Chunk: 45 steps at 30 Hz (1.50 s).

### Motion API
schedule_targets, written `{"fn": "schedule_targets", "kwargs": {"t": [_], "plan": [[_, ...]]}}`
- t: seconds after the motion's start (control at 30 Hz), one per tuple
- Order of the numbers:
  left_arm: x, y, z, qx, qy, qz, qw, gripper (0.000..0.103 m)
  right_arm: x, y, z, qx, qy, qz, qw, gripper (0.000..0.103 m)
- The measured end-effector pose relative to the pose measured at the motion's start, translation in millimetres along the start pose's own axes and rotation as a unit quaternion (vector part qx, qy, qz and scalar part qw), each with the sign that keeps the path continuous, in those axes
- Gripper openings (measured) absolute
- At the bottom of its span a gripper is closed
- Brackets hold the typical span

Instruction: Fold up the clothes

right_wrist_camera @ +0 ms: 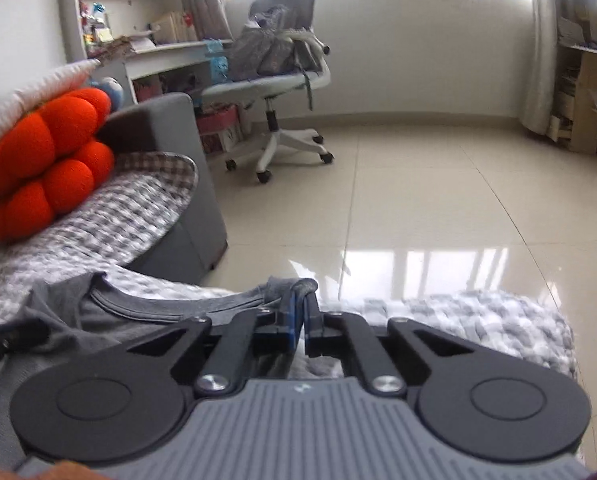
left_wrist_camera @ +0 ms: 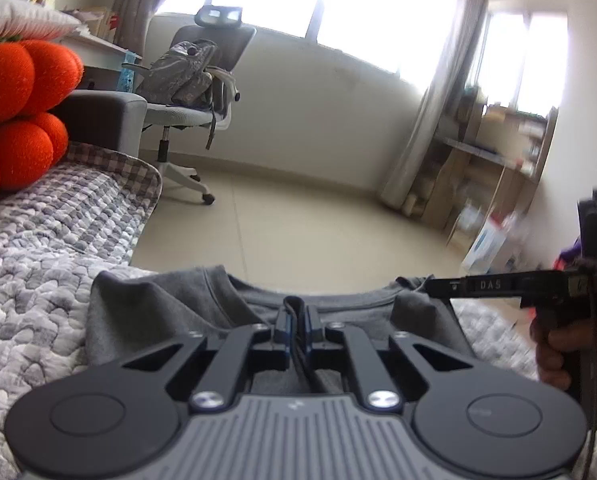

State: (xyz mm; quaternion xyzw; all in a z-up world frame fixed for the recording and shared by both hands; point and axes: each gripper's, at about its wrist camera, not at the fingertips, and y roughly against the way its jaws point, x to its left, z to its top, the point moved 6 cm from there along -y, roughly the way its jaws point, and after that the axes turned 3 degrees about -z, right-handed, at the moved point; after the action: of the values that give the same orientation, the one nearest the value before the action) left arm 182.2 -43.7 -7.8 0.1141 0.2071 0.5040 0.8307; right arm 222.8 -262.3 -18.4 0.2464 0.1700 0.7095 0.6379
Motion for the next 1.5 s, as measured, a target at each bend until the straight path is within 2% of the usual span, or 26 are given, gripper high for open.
{"fn": "schedule_targets", "kwargs": {"t": [0.1, 0.17, 0.23, 0.27, 0.33, 0.4, 0.57, 0.63, 0.67, 0.8, 1.13, 1.3, 1.37, 1.5], "plan": [[-10.4, -3.0, -2.6, 0.007, -0.031, 0.007, 0.9995, 0.006, -3.6, -7.4, -5.5, 0.008, -0.012, 0.012, 1.0, 0.003], [-6.6, -6.1, -3.2, 0.017, -0.025, 0.015, 0.9994, 0.006, -10.7, -0.9, -3.4, -0.003, -0.022, 0.016, 1.0, 0.006], [-0.2, -9.5, -3.5, 0.029, -0.007, 0.019, 0.9994, 0.006, -19.6, 9.9, 1.2, -0.021, -0.033, 0.01, 0.999, 0.019], [2.4, -10.7, -3.8, 0.033, 0.002, 0.019, 0.9993, 0.006, -23.5, 15.6, 3.8, -0.03, -0.039, 0.011, 0.999, 0.022], [3.4, -11.0, -4.3, 0.033, 0.004, 0.019, 0.9993, 0.006, -22.5, 26.1, 8.9, -0.049, -0.043, 0.037, 0.997, 0.022], [2.1, -10.9, -5.0, 0.033, 0.001, 0.02, 0.9992, 0.006, -12.0, 28.1, 10.0, -0.048, -0.014, 0.041, 0.998, 0.022], [1.7, -10.5, -5.7, 0.035, 0.004, 0.02, 0.9992, 0.006, 8.9, 6.8, -5.4, -0.006, 0.036, 0.029, 0.999, 0.022], [0.7, -9.5, -5.4, 0.034, 0.003, 0.019, 0.9992, 0.006, 14.4, -0.4, -10.1, -0.002, 0.061, 0.009, 0.998, 0.013], [0.1, -8.1, -4.5, 0.03, 0.002, 0.018, 0.9994, 0.006, 14.0, 2.5, -7.7, -0.009, 0.06, 0.004, 0.998, 0.004], [-1.3, -4.3, -2.8, 0.015, 0.002, 0.01, 0.9998, 0.006, 2.3, 12.8, -1.1, -0.033, 0.044, -0.005, 0.998, 0.003], [0.4, -9.1, -5.1, 0.028, 0.005, 0.02, 0.9994, 0.006, 0.8, 16.6, -3.4, -0.042, 0.052, -0.004, 0.998, 0.004], [0.8, -9.5, -6.4, 0.031, 0.007, 0.017, 0.9993, 0.006, 5.1, 36.0, 4.8, -0.079, 0.056, 0.022, 0.995, 0.034], [0.7, -9.9, -6.6, 0.033, 0.007, 0.016, 0.9993, 0.006, 7.2, 40.1, 6.8, -0.084, 0.052, 0.035, 0.994, 0.037], [-0.8, -9.6, -6.7, 0.034, 0.003, 0.014, 0.9993, 0.006, 20.7, 10.8, -10.1, -0.022, 0.096, 0.025, 0.995, 0.037]]}}
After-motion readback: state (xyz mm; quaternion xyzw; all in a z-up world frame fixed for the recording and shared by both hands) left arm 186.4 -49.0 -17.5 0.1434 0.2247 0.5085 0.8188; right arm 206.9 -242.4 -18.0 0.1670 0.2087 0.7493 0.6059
